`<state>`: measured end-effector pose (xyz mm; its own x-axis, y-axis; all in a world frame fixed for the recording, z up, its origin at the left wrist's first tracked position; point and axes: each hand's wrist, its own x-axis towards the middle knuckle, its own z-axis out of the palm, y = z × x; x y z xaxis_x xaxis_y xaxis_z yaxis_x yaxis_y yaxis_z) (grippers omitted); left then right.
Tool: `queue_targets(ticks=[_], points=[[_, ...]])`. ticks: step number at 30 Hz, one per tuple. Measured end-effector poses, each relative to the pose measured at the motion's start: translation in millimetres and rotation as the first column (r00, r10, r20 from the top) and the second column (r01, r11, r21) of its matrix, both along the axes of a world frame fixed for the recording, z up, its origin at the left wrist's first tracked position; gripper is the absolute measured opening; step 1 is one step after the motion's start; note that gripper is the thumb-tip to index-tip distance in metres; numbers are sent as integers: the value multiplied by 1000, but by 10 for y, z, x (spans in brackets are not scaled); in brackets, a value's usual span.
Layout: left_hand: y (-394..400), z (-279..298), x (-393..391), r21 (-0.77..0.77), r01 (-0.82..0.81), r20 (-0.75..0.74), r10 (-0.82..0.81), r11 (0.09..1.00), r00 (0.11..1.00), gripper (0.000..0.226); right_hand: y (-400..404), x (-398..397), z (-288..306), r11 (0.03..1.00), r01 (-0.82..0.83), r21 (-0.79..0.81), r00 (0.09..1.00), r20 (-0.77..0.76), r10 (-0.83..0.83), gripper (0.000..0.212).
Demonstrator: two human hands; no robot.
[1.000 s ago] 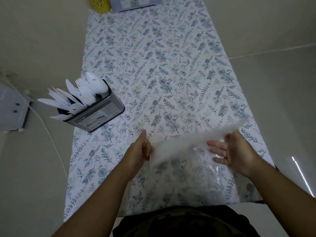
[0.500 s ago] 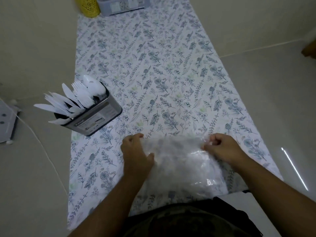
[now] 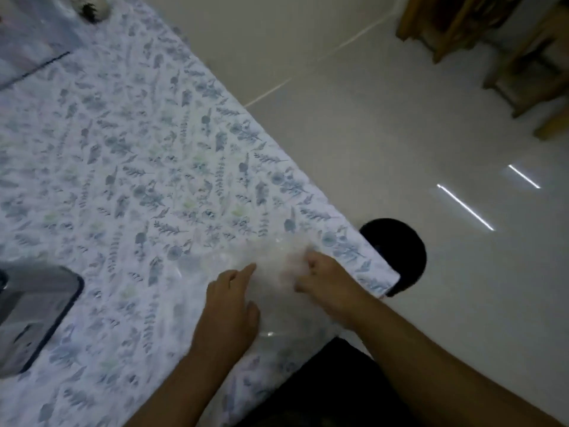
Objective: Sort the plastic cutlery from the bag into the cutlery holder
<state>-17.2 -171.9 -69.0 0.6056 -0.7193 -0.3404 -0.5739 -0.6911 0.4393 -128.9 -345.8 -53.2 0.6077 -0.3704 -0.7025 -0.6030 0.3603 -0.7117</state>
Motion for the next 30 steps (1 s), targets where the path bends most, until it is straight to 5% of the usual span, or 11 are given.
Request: queue_targets(ticks=[5, 10, 15, 18, 23, 26, 30], points=[[-1083, -30, -244, 1, 225, -40, -225, 974, 974, 74, -718, -593, -280, 892, 101, -440, 995, 50, -88, 55], [-2495, -204, -716, -94, 421, -17, -424, 902, 905, 72, -1524, -1272, -588, 761, 567, -315, 816, 89, -571, 24], [-3561, -869, -1196, -119, 514, -165, -527, 850, 834, 61, -1978, -1736, -1221, 599, 665, -446, 682, 36, -730, 52], [-3829, -1486, -1348, 39, 557, -293, -524, 829, 800, 57, -2090, -1862, -1838, 604, 556, -572, 699, -73, -712, 43], [-3925, -2170, -1411, 196, 600, -326, -526, 776, 786, 43, -2223, -1797, -2975, 744, 478, -466, 757, -210, -618, 22], [-3866, -2444, -1343, 328, 639, -366, -530, 696, 765, 30, -2329, -1720, -3455, 910, 225, -348, 827, -426, -367, 51], [-3804, -2575, -1160, 442, 673, -367, -565, 593, 739, 27, -2411, -1558, -3271, 964, -87, -253, 825, -561, -73, 63]])
